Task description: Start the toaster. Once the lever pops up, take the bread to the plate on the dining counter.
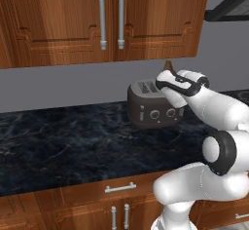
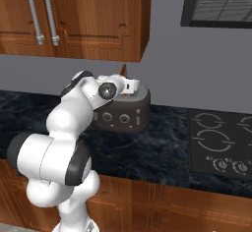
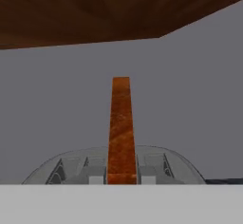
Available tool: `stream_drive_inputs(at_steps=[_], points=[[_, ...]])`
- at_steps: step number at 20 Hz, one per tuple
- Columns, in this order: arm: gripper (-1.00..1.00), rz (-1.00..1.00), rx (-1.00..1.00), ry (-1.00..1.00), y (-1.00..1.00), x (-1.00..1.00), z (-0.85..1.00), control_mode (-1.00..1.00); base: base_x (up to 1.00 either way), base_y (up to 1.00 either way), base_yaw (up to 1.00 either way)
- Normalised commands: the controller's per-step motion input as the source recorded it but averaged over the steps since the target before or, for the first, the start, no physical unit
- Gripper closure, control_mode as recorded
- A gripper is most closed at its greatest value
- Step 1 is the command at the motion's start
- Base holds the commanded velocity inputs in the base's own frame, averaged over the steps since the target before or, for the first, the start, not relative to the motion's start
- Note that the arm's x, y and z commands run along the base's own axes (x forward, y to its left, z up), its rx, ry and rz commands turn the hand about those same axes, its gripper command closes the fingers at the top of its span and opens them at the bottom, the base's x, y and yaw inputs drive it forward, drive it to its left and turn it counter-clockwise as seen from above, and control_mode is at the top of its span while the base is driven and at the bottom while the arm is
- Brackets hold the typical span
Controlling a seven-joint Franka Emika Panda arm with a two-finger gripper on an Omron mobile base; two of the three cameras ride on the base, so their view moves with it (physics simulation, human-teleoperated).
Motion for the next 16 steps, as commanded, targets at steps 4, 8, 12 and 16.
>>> stream_drive_inputs(at_steps=[4,8,12,16], points=[[1.0,0.0,0.0,0.0,-0.04,-0.6,0.22,-1.0,0.0,0.0,0.0],[1.0,0.0,0.0,0.0,0.0,-0.7,0.37,-1.0,0.0,0.0,0.0],[1.0,0.0,0.0,0.0,0.0,-0.59,0.5,-1.0,0.0,0.0,0.0],[1.0,0.0,0.0,0.08,0.0,-0.66,0.5,-1.0,0.0,0.0,0.0]])
